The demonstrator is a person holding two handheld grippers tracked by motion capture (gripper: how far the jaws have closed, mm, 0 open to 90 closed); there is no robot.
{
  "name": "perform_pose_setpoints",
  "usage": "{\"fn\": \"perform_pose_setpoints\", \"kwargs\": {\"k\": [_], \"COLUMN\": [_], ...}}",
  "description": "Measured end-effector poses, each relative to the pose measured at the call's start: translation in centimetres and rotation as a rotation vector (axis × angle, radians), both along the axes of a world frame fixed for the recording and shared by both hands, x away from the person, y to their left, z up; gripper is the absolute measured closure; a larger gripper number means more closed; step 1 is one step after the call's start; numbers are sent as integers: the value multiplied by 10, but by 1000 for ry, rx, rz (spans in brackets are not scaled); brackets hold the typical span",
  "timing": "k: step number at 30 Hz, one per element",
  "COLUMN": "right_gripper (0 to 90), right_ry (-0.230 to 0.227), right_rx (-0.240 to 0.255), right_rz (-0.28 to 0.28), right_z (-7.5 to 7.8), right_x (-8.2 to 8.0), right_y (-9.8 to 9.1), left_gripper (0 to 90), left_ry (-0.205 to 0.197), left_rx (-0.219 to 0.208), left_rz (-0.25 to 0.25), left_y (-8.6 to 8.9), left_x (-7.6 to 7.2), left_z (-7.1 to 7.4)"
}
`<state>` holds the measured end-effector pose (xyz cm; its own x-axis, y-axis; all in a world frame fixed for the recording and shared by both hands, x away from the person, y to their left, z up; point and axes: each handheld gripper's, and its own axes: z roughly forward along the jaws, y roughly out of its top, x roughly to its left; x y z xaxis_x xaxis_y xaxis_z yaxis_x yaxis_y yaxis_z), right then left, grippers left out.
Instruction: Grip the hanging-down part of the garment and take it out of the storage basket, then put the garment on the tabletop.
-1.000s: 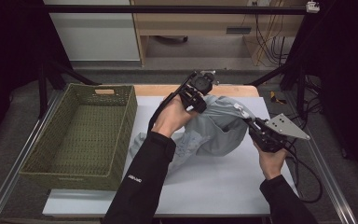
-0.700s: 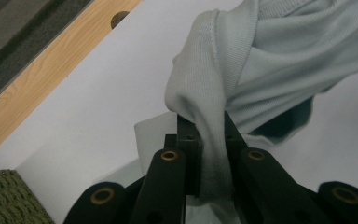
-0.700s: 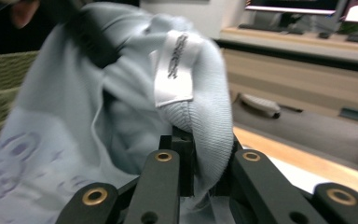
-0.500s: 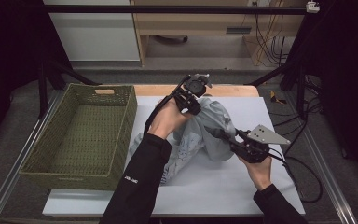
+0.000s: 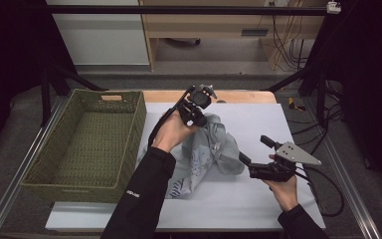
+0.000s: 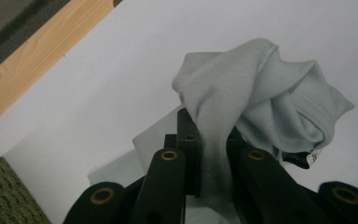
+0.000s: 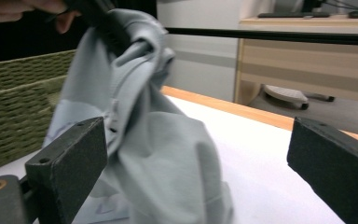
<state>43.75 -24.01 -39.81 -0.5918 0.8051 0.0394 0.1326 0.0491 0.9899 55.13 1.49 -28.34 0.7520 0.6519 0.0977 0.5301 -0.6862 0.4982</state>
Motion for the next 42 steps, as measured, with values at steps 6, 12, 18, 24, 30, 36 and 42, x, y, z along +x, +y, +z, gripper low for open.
{"fn": "perform_pose_setpoints", "kwargs": {"k": [6, 12, 18, 24, 30, 36, 42], "right_gripper": [20, 7, 6, 6, 5, 6, 5], "right_ry": [24, 21, 48, 43, 59, 58, 57], "right_rx": [17, 42, 27, 21, 24, 31, 35], "right_rz": [-36, -28, -26, -23, -21, -17, -14], "right_z": [-11, -16, -25, -30, -31, -31, -31], "right_x": [-3, -9, -13, -13, -15, -15, -14], "right_y": [-16, -21, -26, -30, -30, -29, -29], "left_gripper": [830, 829, 827, 825, 808, 470, 332], "left_ry": [8, 1, 3, 26, 49, -25, -140], "left_rx": [-16, -39, -46, -27, 19, -77, -229], "left_rz": [-5, -7, -25, -34, -64, -61, -35], "left_y": [2, 7, 8, 3, -1, 5, 15], "left_x": [-2, -6, -10, -11, -11, -14, -24], "left_z": [-14, -20, -35, -55, -66, -52, -33]}}
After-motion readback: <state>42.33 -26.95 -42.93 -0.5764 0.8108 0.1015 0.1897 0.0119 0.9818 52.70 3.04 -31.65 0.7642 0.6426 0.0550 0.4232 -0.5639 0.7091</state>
